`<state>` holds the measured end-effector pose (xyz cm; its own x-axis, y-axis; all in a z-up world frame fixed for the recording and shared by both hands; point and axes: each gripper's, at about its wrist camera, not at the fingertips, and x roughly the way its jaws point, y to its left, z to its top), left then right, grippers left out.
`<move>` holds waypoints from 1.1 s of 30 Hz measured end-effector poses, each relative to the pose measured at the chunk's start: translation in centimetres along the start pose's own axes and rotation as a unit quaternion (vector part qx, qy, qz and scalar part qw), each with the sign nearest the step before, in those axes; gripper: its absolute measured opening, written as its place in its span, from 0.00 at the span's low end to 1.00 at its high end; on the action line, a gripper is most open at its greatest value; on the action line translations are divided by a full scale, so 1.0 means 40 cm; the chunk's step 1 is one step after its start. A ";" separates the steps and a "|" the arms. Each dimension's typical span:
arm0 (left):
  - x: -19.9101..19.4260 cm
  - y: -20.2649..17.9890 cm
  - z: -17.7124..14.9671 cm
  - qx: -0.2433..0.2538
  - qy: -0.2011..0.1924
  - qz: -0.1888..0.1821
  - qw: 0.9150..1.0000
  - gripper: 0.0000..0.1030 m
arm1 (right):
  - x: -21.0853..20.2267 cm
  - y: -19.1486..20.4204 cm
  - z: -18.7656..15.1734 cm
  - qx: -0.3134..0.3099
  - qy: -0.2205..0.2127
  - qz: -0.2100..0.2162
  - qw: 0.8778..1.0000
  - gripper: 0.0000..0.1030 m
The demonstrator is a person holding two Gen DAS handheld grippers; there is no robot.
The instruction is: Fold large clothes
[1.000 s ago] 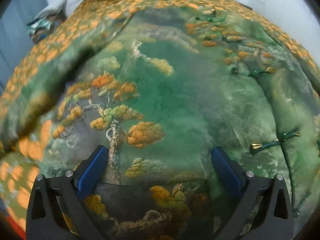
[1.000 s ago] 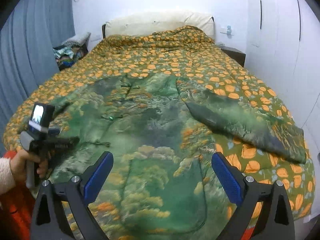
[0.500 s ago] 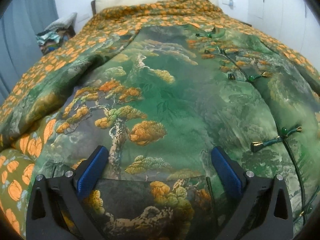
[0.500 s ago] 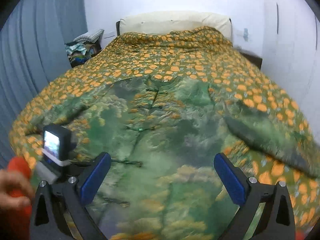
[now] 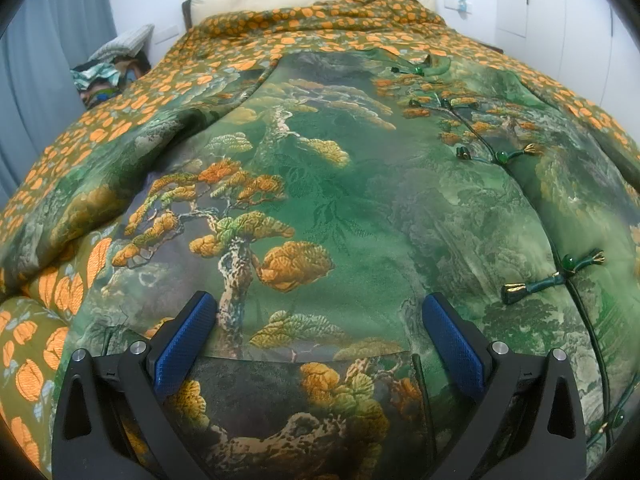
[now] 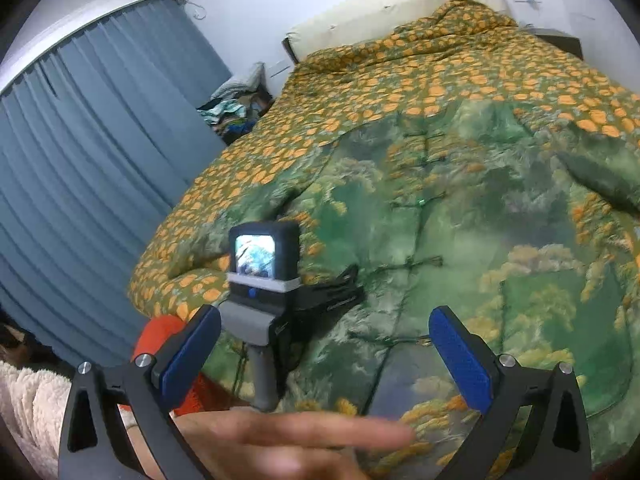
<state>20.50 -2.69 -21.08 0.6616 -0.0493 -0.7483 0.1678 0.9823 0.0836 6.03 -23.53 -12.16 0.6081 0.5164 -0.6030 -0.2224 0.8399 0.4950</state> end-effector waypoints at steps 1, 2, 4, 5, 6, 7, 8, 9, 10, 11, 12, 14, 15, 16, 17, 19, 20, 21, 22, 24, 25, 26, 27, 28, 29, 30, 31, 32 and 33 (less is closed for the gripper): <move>0.000 0.000 0.000 0.000 0.000 0.000 1.000 1.00 | 0.005 0.010 -0.005 -0.009 0.003 0.002 1.000 0.99; 0.000 0.000 0.000 0.000 0.000 0.000 1.000 1.00 | 0.014 0.021 -0.010 -0.024 0.010 0.000 1.000 0.99; 0.000 0.000 0.000 0.000 0.000 0.000 1.000 1.00 | 0.021 0.050 -0.024 -0.054 0.015 -0.001 0.998 0.99; 0.000 0.000 0.000 0.000 0.000 0.000 1.000 1.00 | 0.023 0.068 -0.032 -0.072 0.014 0.001 0.997 0.99; 0.000 0.000 0.000 0.000 0.000 0.000 1.000 1.00 | 0.023 0.083 -0.040 -0.088 0.012 -0.002 0.996 0.99; 0.000 0.000 0.000 0.000 0.000 0.000 1.000 1.00 | 0.023 0.098 -0.049 -0.107 0.010 -0.007 0.994 0.99; 0.000 0.000 0.000 0.000 0.000 0.000 1.000 1.00 | 0.024 0.105 -0.055 -0.119 0.010 -0.006 0.993 0.99; 0.000 0.000 0.000 0.000 0.000 0.000 1.000 1.00 | 0.027 0.113 -0.063 -0.129 0.012 -0.004 0.992 0.99; 0.000 0.000 0.000 0.000 0.000 0.000 1.000 1.00 | 0.029 0.117 -0.068 -0.134 0.014 -0.004 0.991 0.99; 0.000 0.000 0.000 0.000 0.000 0.000 1.000 1.00 | 0.032 0.120 -0.074 -0.139 0.016 -0.003 0.990 0.99; 0.000 0.000 0.000 0.000 0.000 0.000 1.000 1.00 | 0.033 0.123 -0.079 -0.144 0.018 -0.001 0.989 0.99; 0.000 0.000 0.000 0.000 0.000 0.000 1.000 1.00 | 0.035 0.133 -0.091 -0.157 0.018 0.005 0.987 0.99; 0.000 0.000 0.000 0.000 0.000 0.000 1.000 1.00 | 0.037 0.136 -0.093 -0.159 0.018 0.010 0.987 0.99; 0.000 0.000 0.000 0.000 0.000 0.000 1.000 1.00 | 0.038 0.136 -0.096 -0.159 0.018 0.018 0.987 1.00; 0.000 0.001 0.000 0.000 0.000 0.000 1.000 1.00 | 0.040 0.138 -0.098 -0.160 0.018 0.025 0.987 0.99; 0.000 0.001 0.000 0.000 0.000 0.000 1.000 1.00 | 0.038 0.140 -0.105 -0.161 0.017 0.034 0.986 1.00; 0.000 0.001 0.000 0.000 0.000 0.000 1.000 1.00 | 0.037 0.141 -0.107 -0.163 0.016 0.037 0.986 0.99; -0.001 0.001 0.000 0.000 0.000 0.000 1.000 1.00 | 0.036 0.143 -0.109 -0.167 0.014 0.038 0.985 0.99; -0.001 0.001 0.000 0.000 0.000 0.000 1.000 1.00 | 0.035 0.146 -0.109 -0.170 0.013 0.037 0.985 0.99; -0.001 0.001 0.000 0.000 0.000 0.000 1.000 1.00 | 0.034 0.147 -0.109 -0.171 0.012 0.037 0.985 0.99; -0.001 0.001 0.000 0.000 0.000 0.000 1.000 1.00 | 0.034 0.147 -0.109 -0.170 0.011 0.037 0.985 0.99; 0.000 0.001 0.000 0.000 0.000 0.000 1.000 1.00 | 0.034 0.147 -0.109 -0.169 0.010 0.036 0.985 0.99; -0.001 0.001 0.000 0.000 0.000 0.000 1.000 1.00 | 0.032 0.146 -0.108 -0.168 0.009 0.036 0.985 0.99; -0.001 0.001 0.000 0.000 0.000 0.000 1.000 1.00 | 0.031 0.145 -0.107 -0.168 0.009 0.036 0.985 0.99; 0.000 0.001 0.000 0.000 0.000 0.000 1.000 1.00 | 0.031 0.145 -0.107 -0.168 0.009 0.035 0.985 0.99; -0.001 0.001 0.000 0.000 0.000 0.000 1.000 1.00 | 0.032 0.145 -0.107 -0.168 0.009 0.034 0.985 0.99; 0.000 0.001 0.000 0.000 0.000 0.000 1.000 1.00 | 0.032 0.145 -0.107 -0.168 0.009 0.033 0.985 0.99; 0.000 0.001 0.000 0.000 0.000 0.000 1.000 1.00 | 0.033 0.144 -0.107 -0.168 0.009 0.032 0.985 0.99; 0.000 0.001 0.000 0.000 0.000 0.000 1.000 1.00 | 0.034 0.142 -0.108 -0.167 0.011 0.030 0.985 1.00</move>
<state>20.48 -2.64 -21.07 0.6617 -0.0492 -0.7482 0.1677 0.9823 0.0838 2.30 -17.35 -12.89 0.5706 0.5668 -0.5943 -0.4975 0.8143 0.2989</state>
